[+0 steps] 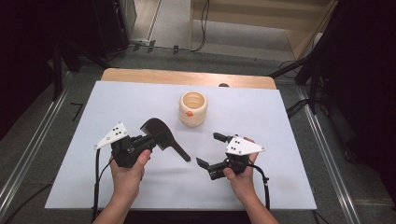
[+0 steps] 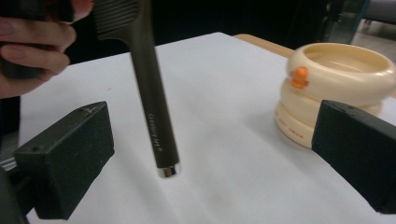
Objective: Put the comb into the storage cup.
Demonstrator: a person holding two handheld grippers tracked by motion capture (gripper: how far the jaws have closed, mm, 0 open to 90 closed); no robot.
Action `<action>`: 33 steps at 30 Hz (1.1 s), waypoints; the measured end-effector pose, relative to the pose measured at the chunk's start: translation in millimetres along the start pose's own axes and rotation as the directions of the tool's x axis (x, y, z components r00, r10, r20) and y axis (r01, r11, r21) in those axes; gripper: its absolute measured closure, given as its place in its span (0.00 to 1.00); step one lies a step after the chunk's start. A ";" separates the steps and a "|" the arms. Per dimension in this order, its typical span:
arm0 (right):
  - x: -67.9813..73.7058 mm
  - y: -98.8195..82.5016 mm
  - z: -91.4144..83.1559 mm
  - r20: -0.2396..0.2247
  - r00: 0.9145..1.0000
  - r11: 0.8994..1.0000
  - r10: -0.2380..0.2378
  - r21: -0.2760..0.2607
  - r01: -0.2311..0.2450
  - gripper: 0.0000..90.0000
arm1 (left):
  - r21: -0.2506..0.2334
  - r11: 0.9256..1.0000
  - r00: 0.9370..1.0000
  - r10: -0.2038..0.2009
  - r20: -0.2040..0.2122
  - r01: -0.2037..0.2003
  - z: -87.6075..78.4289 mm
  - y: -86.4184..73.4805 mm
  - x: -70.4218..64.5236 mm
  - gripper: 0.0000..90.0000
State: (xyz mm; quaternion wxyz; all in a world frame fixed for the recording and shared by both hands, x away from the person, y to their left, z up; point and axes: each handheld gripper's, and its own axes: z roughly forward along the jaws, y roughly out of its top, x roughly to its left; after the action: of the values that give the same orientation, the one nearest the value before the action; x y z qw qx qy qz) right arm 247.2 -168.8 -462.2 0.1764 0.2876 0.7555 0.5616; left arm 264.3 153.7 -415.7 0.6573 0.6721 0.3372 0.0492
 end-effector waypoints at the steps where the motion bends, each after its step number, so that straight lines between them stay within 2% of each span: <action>1: -1.4 -1.3 -1.8 0.004 1.000 1.000 0.003 0.001 -0.003 0.00 | 0.002 1.000 1.000 0.007 -0.004 -0.007 -0.3 0.6 -0.5 0.96; 5: -8.2 -6.1 -10.6 0.025 0.999 1.000 0.025 -0.001 -0.025 0.00 | 0.001 1.000 1.000 0.029 -0.007 -0.029 -0.2 2.7 -1.6 0.96; 9: -14.0 -11.0 -20.0 0.062 0.998 1.000 0.031 0.001 -0.031 0.00 | 0.000 1.000 1.000 0.022 -0.005 -0.022 0.7 3.9 -1.3 0.96; 15: -22.2 -17.6 -33.2 0.122 0.991 0.999 0.047 -0.008 -0.046 0.00 | 0.003 0.999 0.999 0.034 -0.011 -0.034 0.0 7.7 0.6 0.96; 18: -25.4 -20.7 -38.8 0.134 0.989 0.998 0.059 -0.009 -0.059 0.00 | 0.000 0.999 0.999 0.037 -0.015 -0.037 -0.7 10.0 1.6 0.96; 24: -31.3 -28.0 -47.8 0.159 0.986 0.999 0.053 0.002 -0.054 0.00 | 0.003 0.999 0.999 0.041 -0.014 -0.040 -2.2 15.1 5.1 0.96; 33: -37.1 -37.6 -56.7 0.159 0.986 0.998 0.050 0.016 -0.053 0.00 | 0.016 0.999 0.998 0.051 -0.031 -0.051 0.4 24.8 8.3 0.96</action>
State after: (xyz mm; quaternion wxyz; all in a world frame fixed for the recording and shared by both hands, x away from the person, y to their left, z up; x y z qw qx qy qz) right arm 233.6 -242.3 -482.6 0.2184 0.3525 0.7369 0.5339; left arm 280.4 160.0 -396.2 0.6454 0.6845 0.3308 0.0740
